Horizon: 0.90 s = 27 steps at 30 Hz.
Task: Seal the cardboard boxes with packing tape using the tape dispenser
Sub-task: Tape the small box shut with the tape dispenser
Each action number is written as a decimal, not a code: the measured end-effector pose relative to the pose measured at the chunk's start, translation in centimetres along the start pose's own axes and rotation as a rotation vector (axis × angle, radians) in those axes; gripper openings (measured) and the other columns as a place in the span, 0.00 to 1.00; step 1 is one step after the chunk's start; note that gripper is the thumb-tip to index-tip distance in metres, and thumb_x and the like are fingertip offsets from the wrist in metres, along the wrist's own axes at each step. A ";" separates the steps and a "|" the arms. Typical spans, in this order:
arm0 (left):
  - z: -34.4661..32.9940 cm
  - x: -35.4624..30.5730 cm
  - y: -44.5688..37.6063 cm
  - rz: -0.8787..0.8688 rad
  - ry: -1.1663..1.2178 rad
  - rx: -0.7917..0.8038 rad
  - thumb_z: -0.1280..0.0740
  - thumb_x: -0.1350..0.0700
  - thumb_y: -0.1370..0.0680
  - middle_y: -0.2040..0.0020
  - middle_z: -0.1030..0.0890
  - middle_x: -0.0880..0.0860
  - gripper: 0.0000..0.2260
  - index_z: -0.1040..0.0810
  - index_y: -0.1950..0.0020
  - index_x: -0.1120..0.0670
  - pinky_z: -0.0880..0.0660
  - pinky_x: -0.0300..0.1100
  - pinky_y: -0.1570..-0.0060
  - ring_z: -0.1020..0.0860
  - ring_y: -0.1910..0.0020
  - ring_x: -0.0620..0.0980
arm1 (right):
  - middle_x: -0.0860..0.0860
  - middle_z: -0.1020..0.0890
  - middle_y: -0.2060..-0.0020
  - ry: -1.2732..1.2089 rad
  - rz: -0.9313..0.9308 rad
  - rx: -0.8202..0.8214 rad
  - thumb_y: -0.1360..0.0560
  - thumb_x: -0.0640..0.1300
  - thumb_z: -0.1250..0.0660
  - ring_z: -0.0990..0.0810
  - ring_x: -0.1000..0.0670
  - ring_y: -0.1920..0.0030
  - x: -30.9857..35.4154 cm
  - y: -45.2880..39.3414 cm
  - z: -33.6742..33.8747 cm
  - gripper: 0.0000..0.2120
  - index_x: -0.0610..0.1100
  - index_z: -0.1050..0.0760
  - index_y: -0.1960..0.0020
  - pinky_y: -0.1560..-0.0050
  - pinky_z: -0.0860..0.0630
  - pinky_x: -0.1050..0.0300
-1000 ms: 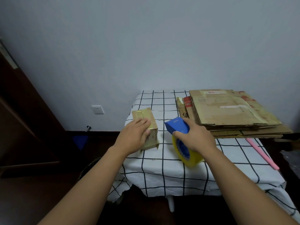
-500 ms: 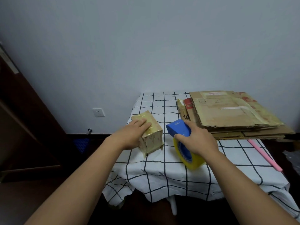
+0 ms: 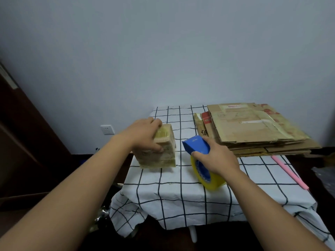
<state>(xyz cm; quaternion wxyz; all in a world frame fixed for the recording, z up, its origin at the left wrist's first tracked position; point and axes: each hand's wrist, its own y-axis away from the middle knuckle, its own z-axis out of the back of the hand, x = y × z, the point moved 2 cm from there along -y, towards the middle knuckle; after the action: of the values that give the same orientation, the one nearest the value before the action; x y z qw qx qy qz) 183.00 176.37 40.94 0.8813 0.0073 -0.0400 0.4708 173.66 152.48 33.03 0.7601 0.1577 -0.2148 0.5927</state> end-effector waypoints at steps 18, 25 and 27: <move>-7.7 -3.1 2.7 0.255 0.127 0.108 0.54 0.28 0.24 0.19 0.60 0.55 0.38 0.63 0.21 0.44 0.62 0.56 0.25 0.58 0.21 0.58 | 0.54 0.26 0.50 -0.052 0.002 0.014 0.30 0.69 0.36 0.24 0.48 0.54 -0.1 0.0 0.5 0.35 0.62 0.39 0.25 0.57 0.21 0.50; -7.2 -3.2 2.8 0.238 0.100 0.130 0.51 0.30 0.23 0.20 0.61 0.57 0.38 0.64 0.21 0.43 0.65 0.57 0.26 0.60 0.21 0.58 | 0.55 0.26 0.52 -0.104 0.014 -0.053 0.33 0.70 0.36 0.24 0.53 0.58 -0.9 1.0 1.8 0.36 0.64 0.39 0.27 0.59 0.19 0.49; -6.8 -3.3 2.9 0.245 0.095 0.111 0.50 0.29 0.24 0.19 0.59 0.57 0.40 0.63 0.20 0.45 0.66 0.57 0.26 0.60 0.21 0.58 | 0.55 0.25 0.50 -0.131 0.045 -0.071 0.34 0.71 0.36 0.23 0.51 0.56 -0.7 1.3 2.5 0.35 0.65 0.39 0.29 0.58 0.19 0.49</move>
<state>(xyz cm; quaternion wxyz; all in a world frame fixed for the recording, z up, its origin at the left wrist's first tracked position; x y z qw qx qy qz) 179.15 175.57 33.81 0.8164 0.0288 0.0274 0.5762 171.87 150.99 34.73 0.7359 0.1646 -0.2885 0.5900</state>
